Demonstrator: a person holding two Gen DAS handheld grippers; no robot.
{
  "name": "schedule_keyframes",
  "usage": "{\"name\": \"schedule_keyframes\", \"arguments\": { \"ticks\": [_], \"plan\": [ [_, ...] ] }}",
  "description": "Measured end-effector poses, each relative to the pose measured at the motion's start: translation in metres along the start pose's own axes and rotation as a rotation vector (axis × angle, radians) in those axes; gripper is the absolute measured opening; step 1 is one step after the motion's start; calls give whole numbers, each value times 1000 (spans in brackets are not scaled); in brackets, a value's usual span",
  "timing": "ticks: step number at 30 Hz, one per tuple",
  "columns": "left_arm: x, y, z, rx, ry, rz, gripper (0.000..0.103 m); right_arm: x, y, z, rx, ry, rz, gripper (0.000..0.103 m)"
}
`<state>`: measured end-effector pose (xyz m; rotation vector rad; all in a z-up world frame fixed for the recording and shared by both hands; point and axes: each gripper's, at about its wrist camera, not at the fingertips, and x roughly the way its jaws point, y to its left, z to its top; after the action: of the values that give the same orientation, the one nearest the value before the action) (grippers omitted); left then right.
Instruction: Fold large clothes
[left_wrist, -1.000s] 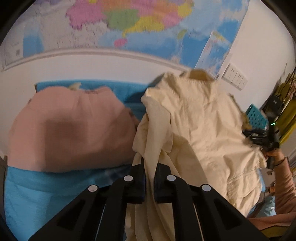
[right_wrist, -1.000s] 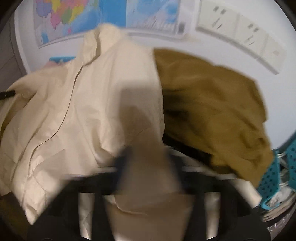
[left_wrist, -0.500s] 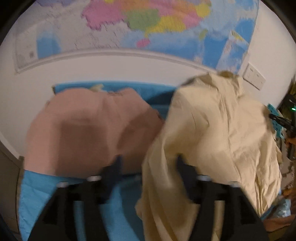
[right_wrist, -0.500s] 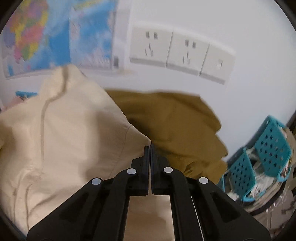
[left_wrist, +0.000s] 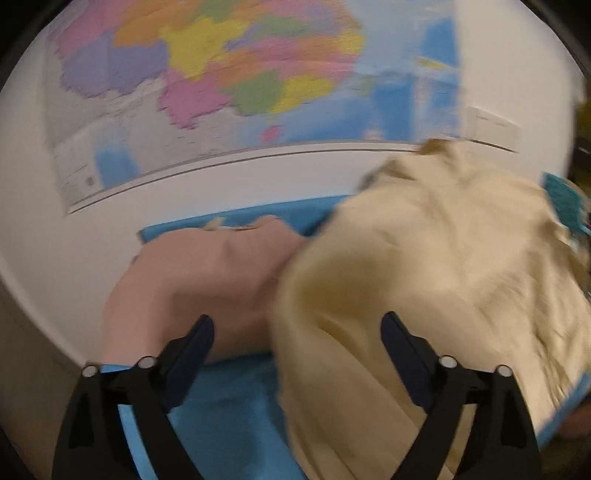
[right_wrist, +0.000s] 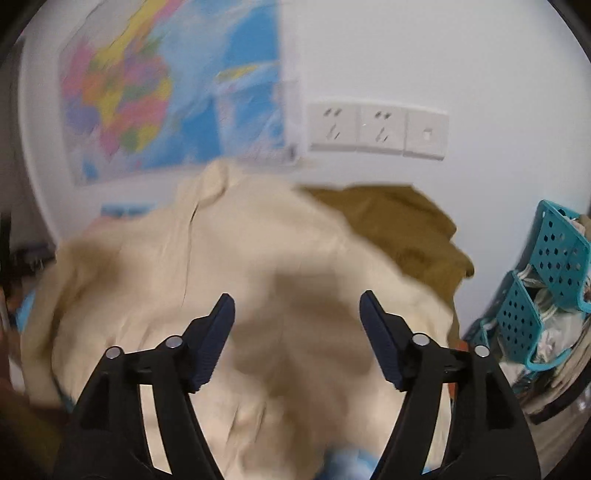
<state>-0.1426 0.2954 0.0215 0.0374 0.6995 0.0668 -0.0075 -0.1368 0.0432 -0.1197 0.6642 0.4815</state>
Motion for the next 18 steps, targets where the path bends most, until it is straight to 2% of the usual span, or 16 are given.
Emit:
{"name": "schedule_keyframes", "arguments": {
  "ticks": [2, 4, 6, 8, 9, 10, 12, 15, 17, 18],
  "plan": [
    [-10, -8, -14, -6, 47, -80, 89, -5, 12, -20, -4, 13, 35, 77],
    [-15, -20, -32, 5, 84, -127, 89, -4, 22, -32, -5, 29, 65, 77],
    [-19, -39, -57, 56, 123, -125, 88, 2, 30, -41, 1, 42, 96, 77],
    [-15, -52, -74, 107, 169, -87, 63, 11, 35, -45, 16, 53, 140, 77],
    [-11, -52, -79, 118, 199, -64, 41, 14, 37, -45, 21, 56, 148, 77],
    [-10, -46, -76, 105, 205, -54, 25, 18, 39, -45, 30, 58, 161, 77],
    [-13, -26, -62, 71, 176, 8, 13, 20, 42, -42, 43, 50, 202, 77],
    [-28, 32, -25, -53, 106, 185, 12, 19, 46, -39, 34, 36, 191, 77],
    [-29, 69, -10, -110, 91, 303, 24, 15, 43, -41, 45, 27, 192, 77],
    [-24, 76, -9, -103, 112, 369, 46, 13, 41, -42, 55, 22, 196, 77]
  ]
}}
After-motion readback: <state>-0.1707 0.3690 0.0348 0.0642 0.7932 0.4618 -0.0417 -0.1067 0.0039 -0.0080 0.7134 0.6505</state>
